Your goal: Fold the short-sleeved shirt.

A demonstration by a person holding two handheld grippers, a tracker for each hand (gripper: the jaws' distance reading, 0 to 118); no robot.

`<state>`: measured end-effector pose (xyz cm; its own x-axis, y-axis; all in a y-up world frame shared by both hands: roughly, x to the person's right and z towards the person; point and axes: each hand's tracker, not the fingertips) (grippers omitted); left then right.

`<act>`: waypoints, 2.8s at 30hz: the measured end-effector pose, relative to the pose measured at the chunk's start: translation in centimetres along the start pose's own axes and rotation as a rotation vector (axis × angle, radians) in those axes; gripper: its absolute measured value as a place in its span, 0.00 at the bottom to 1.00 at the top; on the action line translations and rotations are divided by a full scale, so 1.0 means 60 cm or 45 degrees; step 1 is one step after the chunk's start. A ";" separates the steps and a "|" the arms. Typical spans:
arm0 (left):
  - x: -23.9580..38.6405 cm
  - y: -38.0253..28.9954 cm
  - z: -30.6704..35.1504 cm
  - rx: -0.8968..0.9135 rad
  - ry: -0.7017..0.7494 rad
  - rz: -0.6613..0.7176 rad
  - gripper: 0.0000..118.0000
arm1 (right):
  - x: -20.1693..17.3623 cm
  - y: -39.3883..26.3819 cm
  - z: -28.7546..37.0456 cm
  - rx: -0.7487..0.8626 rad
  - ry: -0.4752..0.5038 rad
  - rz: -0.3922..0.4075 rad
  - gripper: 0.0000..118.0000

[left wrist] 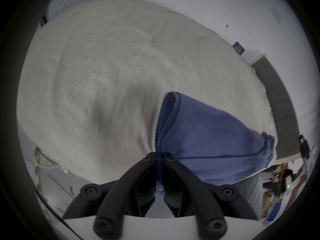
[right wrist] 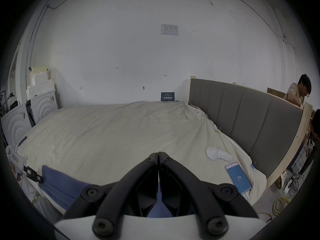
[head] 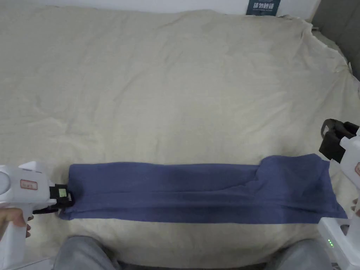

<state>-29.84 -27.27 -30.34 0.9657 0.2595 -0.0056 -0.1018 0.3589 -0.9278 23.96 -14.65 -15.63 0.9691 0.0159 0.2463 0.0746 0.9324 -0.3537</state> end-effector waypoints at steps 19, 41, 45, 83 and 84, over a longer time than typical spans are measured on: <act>0.224 0.014 0.199 0.248 -0.192 -0.325 0.00 | 0.066 0.006 0.028 0.077 -0.018 -0.077 0.00; 0.564 -0.072 -0.092 -0.137 -0.278 -0.619 0.32 | 0.105 0.010 0.087 0.101 -0.123 -0.138 0.00; 0.525 -0.041 -0.035 0.011 -0.436 -0.508 0.93 | 0.101 0.019 0.092 0.110 -0.106 -0.148 0.00; 0.501 -0.166 -0.013 0.509 -0.511 -0.618 0.00 | 0.090 0.020 0.096 0.088 -0.071 -0.167 0.00; 0.495 -0.149 0.005 0.552 -0.531 -0.596 0.00 | 0.088 0.021 0.095 0.089 -0.069 -0.167 0.00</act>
<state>-0.33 -22.52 -22.13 0.7698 0.2797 0.5738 0.1288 0.8124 -0.5688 27.85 -11.32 -9.61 0.9377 -0.0902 0.3354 0.1816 0.9505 -0.2520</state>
